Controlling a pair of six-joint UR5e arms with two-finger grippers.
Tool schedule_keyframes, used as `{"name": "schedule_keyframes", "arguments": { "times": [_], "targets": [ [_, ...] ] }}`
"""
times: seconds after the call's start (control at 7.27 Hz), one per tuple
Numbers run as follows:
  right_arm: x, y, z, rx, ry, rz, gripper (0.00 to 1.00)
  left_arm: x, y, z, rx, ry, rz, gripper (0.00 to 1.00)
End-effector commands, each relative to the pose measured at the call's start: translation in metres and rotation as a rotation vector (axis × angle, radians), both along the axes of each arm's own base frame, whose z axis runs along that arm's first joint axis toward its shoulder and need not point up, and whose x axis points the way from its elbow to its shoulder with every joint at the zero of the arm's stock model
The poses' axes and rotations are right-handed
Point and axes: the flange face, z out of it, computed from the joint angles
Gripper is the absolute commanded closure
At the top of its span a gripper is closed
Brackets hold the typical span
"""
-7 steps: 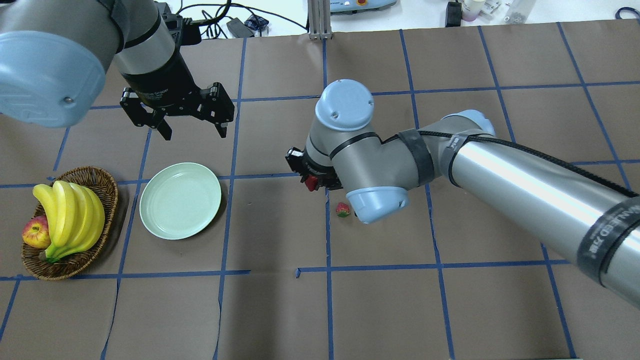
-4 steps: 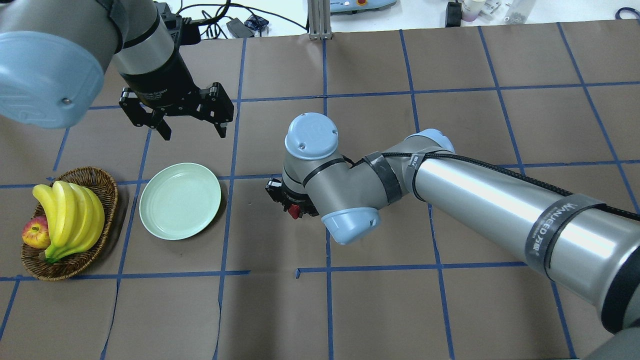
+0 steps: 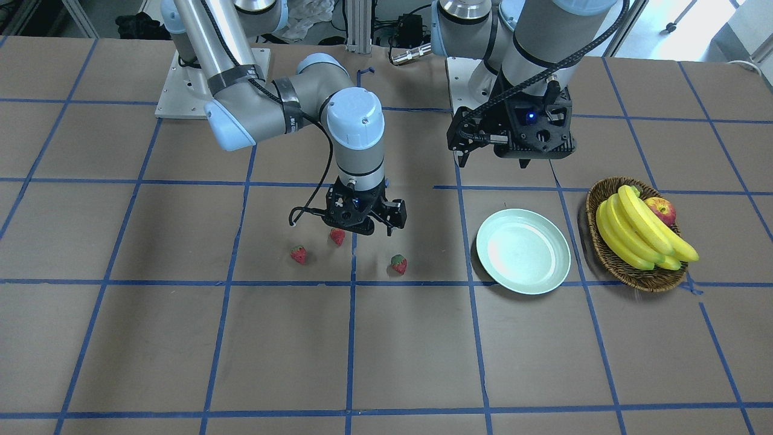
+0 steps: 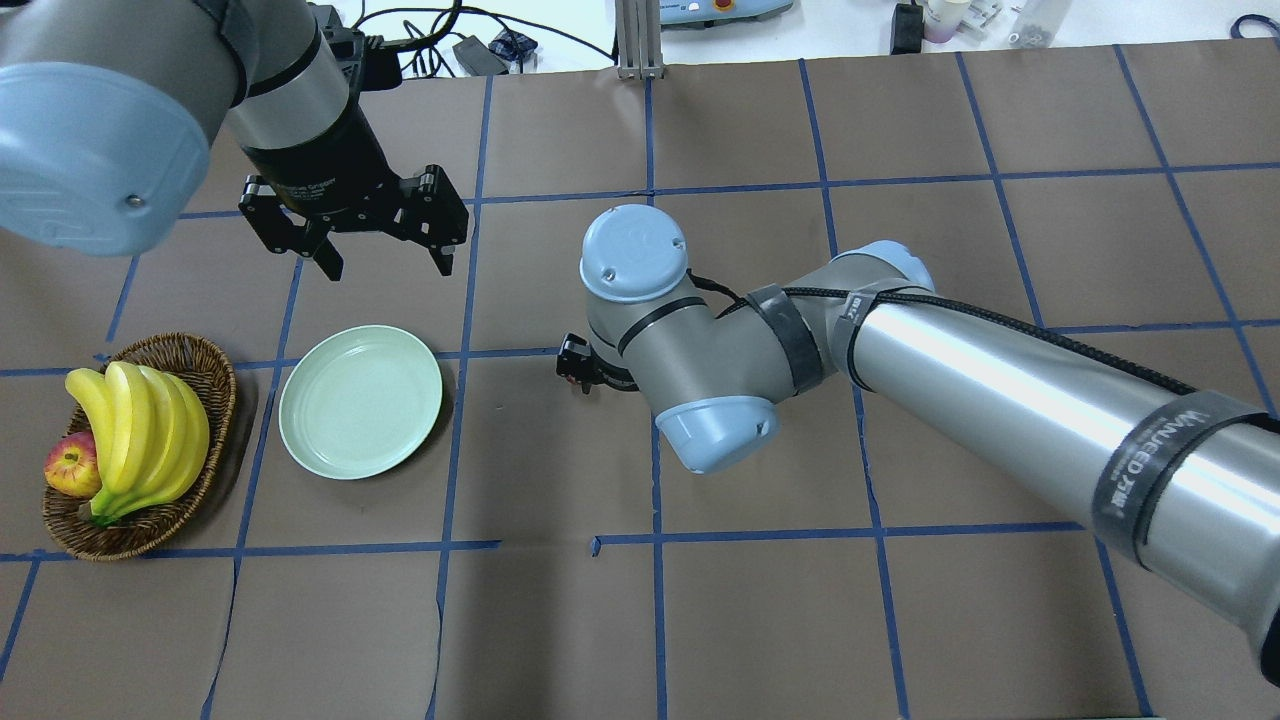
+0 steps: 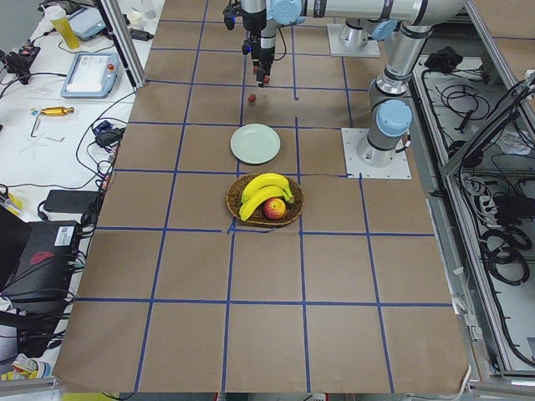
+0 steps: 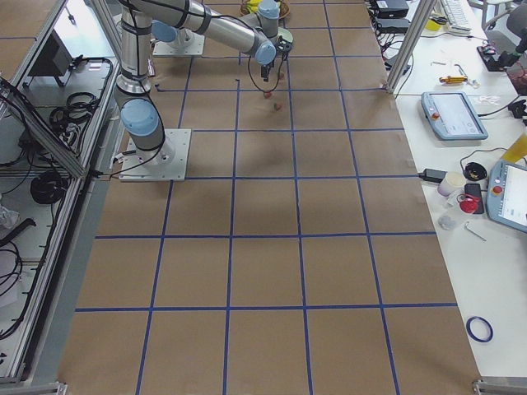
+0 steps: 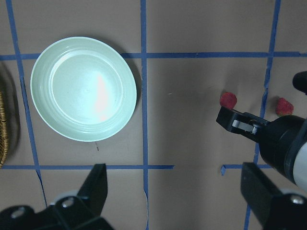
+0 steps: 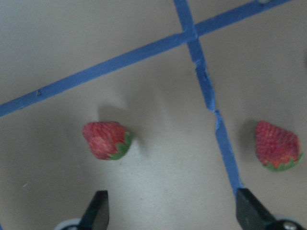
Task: Collect all strawberries into plate
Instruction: 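Carry the strawberry toward the plate and release it on the table, then move the right gripper back and grasp a second strawberry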
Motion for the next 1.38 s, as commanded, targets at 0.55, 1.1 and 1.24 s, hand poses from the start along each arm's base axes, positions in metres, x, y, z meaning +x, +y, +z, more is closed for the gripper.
{"name": "schedule_keyframes", "arguments": {
  "times": [0.55, 1.1, 1.24],
  "targets": [
    [-0.086, -0.027, -0.056, 0.112, 0.146, -0.085, 0.0, 0.0, 0.0, -0.006, 0.012, -0.003, 0.0, 0.0],
    [-0.105, -0.037, -0.059, 0.122, 0.146, -0.122, 0.77, 0.0, -0.001, -0.007, 0.014, -0.001, 0.003, 0.0],
    [-0.104, -0.038, -0.055, 0.114, 0.141, -0.122, 0.95, 0.0, -0.001, -0.007, 0.014, -0.001, 0.003, 0.0]
  ]
}}
